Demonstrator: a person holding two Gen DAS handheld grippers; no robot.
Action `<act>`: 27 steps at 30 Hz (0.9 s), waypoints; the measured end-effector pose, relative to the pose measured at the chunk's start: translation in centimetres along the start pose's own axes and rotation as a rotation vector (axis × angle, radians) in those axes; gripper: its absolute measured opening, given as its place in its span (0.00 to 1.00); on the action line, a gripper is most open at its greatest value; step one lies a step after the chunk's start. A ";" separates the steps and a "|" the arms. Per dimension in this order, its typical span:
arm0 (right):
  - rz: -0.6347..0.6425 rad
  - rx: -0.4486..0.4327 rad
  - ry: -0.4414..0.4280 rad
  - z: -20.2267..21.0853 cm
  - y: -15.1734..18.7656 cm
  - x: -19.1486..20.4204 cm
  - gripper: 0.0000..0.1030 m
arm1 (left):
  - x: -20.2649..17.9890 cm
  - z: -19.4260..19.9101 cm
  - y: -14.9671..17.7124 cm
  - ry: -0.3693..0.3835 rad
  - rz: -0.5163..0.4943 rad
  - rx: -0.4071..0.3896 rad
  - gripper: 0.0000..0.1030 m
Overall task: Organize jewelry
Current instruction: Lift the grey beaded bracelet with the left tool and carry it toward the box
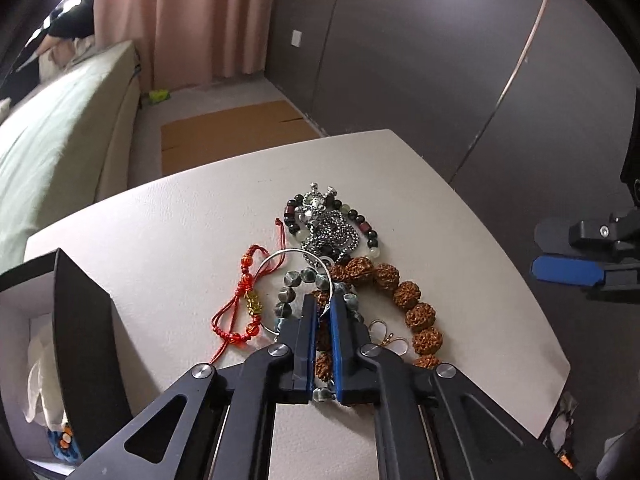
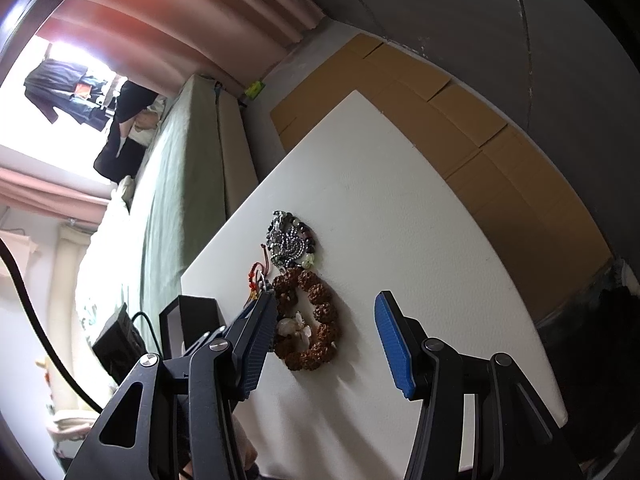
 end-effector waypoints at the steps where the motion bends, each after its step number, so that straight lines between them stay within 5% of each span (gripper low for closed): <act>1: -0.001 0.000 0.000 0.0 0.0 0.0 0.51 | 0.1 0.2 0.0 0.017 0.013 -0.004 0.04; 20: 0.081 0.056 -0.034 -3.0 0.8 2.9 0.50 | 3.5 8.2 -0.2 0.168 0.193 -0.174 0.02; 27: 0.156 0.090 -0.050 -6.5 0.9 5.7 0.33 | 5.3 10.5 0.0 0.170 0.230 -0.225 0.02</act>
Point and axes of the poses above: each gripper's, at about its wrist camera, not at the fingertips, and z roughly against the way its jaws point, x to its left, y to its underside, the point moved 4 cm from there along -z, roughly the way its jaws point, and after that the axes turned 11 degrees about x, right-handed, at the moved point
